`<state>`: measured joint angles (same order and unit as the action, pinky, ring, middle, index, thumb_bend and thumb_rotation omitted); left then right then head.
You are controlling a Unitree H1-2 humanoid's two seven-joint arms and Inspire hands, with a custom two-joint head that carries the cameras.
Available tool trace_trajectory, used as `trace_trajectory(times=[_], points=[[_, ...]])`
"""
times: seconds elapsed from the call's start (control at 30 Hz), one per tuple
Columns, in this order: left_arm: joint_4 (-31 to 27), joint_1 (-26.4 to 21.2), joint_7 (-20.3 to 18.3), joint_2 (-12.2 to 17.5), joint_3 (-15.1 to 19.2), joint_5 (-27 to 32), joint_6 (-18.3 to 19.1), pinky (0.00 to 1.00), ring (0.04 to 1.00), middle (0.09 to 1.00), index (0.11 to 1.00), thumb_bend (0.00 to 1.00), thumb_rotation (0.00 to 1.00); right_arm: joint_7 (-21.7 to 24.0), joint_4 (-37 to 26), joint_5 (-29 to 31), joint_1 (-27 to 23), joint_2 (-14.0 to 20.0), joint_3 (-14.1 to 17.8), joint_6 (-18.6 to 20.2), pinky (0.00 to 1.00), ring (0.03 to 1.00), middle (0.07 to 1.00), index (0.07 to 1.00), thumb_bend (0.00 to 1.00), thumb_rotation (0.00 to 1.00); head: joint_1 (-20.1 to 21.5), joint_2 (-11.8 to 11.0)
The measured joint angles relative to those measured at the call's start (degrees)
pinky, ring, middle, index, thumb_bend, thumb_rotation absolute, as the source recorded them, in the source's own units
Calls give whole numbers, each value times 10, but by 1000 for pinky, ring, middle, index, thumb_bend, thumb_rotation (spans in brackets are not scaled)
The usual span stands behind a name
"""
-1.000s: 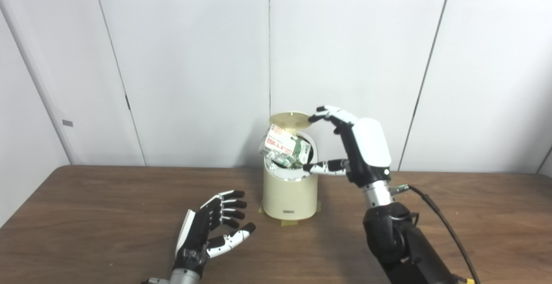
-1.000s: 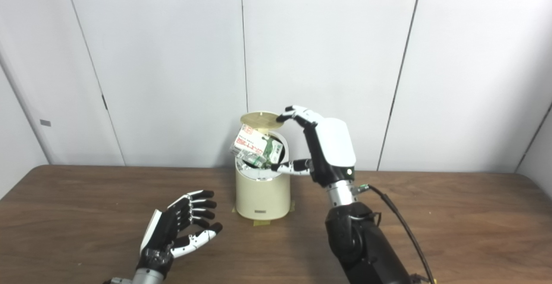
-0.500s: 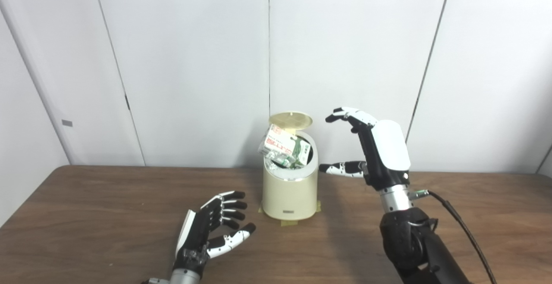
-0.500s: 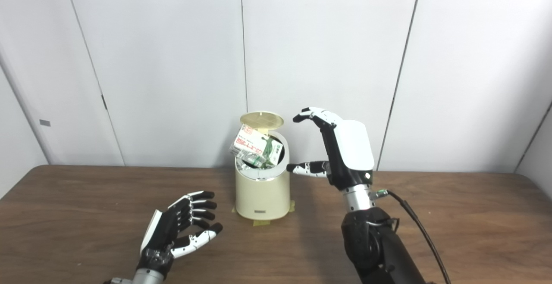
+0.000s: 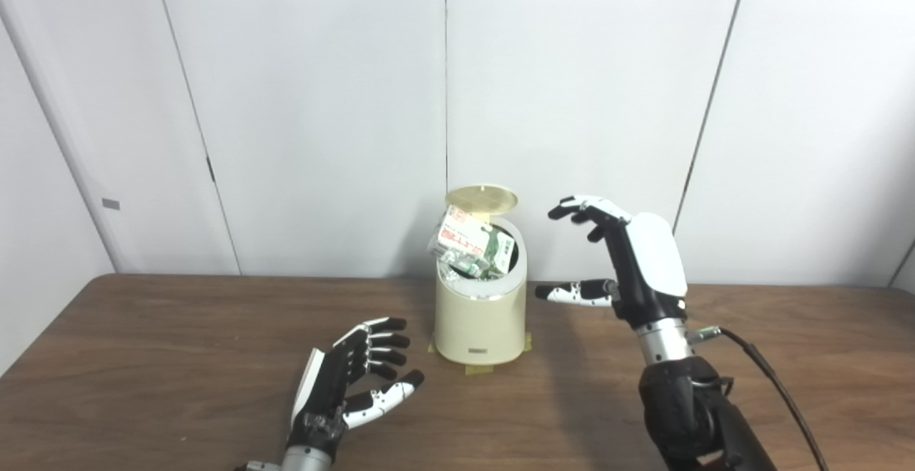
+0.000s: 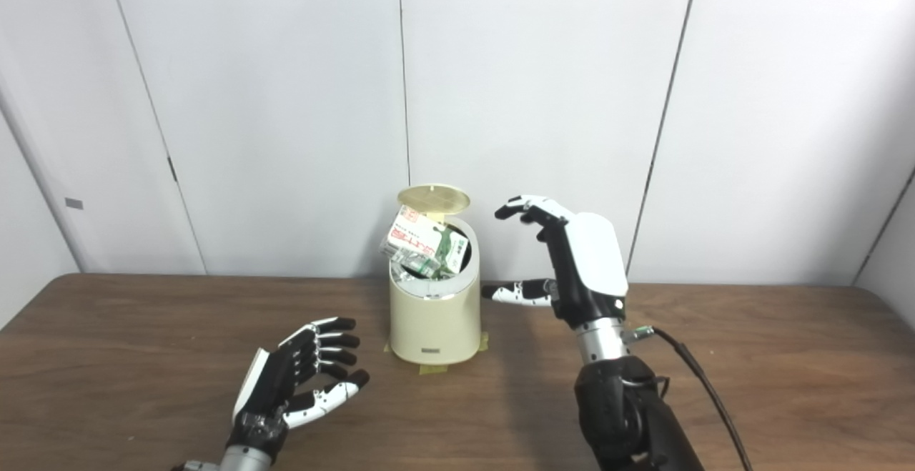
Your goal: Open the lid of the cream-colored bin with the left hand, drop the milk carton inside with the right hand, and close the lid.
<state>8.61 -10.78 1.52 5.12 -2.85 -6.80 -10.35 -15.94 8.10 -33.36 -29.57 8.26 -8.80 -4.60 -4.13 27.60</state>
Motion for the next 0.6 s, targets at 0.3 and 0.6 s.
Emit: trace_trajectory(times=[0.3, 0.6], points=[[-1, 1, -2, 2, 0, 1, 0, 554, 631, 689, 734, 615, 63, 55, -45, 48, 30, -13, 10, 43, 478, 649, 755, 609, 690, 138, 5, -5], [-7, 6, -13, 5, 1, 4, 0, 543, 625, 691, 739, 611, 46, 83, -54, 54, 61, -6, 9, 41, 537, 721, 778, 616, 675, 247, 11, -4]])
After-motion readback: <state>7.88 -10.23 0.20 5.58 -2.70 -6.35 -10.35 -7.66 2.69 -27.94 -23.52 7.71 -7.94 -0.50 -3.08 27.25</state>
